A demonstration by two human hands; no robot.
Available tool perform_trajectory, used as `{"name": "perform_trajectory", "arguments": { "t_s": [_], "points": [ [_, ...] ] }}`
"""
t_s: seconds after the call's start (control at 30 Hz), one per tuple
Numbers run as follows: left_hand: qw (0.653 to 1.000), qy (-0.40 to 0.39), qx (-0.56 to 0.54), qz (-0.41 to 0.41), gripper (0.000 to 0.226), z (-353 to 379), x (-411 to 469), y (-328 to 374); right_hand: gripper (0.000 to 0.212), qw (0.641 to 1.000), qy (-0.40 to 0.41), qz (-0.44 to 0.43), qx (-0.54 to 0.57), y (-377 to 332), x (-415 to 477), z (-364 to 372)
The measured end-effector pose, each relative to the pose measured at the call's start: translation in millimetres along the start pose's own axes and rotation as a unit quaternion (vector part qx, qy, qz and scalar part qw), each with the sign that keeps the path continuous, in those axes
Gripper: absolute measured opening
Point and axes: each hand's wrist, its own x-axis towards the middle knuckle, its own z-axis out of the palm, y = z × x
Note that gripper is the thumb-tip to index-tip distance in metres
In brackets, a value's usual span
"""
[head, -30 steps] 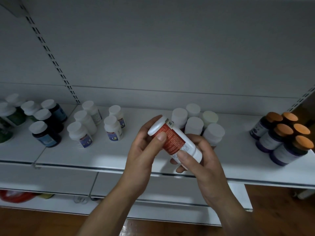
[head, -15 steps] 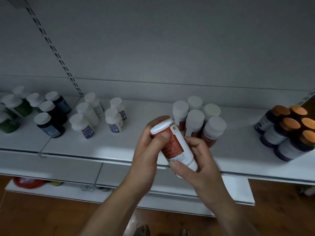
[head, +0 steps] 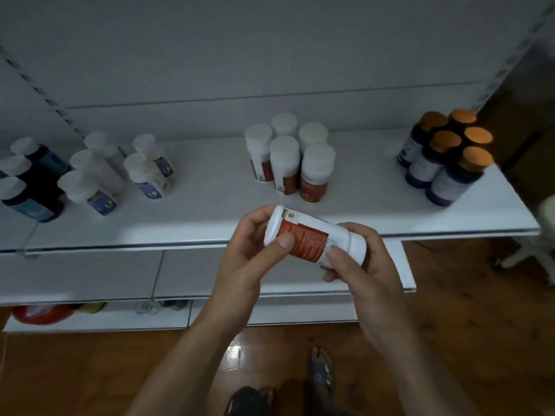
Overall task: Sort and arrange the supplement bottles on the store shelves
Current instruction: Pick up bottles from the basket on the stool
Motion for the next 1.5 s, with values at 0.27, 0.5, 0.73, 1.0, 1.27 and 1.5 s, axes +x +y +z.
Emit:
{"name": "perform_trajectory", "arguments": {
  "t_s": [0.27, 0.5, 0.73, 1.0, 1.27, 1.5],
  "points": [
    [0.979, -0.197, 0.045, -0.032, 0.051, 25.7, -34.7, -34.9, 0.024, 0.983, 0.177, -0.005, -0.049, 4.6, -113.1, -38.8],
    [0.92, -0.36, 0.148, -0.044, 0.028, 100.7, -117.7, -71.1, 0.033, 0.9, 0.433, 0.035, -0.049, 13.2, -263.1, -58.2],
    [0.834, -0.503, 0.225, -0.034, 0.026, 168.6, -206.2, -102.3, 0.035, 0.805, 0.59, 0.047, -0.042, 32.0, -379.3, -85.8],
    [0.74, -0.618, 0.263, -0.031, 0.018, 268.1, -316.0, -147.9, 0.031, 0.743, 0.665, 0.071, -0.029, 67.8, -502.1, -161.9],
    [0.678, -0.64, 0.359, -0.045, 0.023, 420.8, -451.0, -253.0, 0.034, 0.698, 0.697, 0.147, -0.074, 121.7, -645.7, -335.5],
    [0.628, -0.666, 0.402, -0.031, 0.04, 554.5, -538.6, -314.0, 0.047, 0.62, 0.718, 0.269, -0.165, 169.4, -729.9, -495.6]
  ]
}}
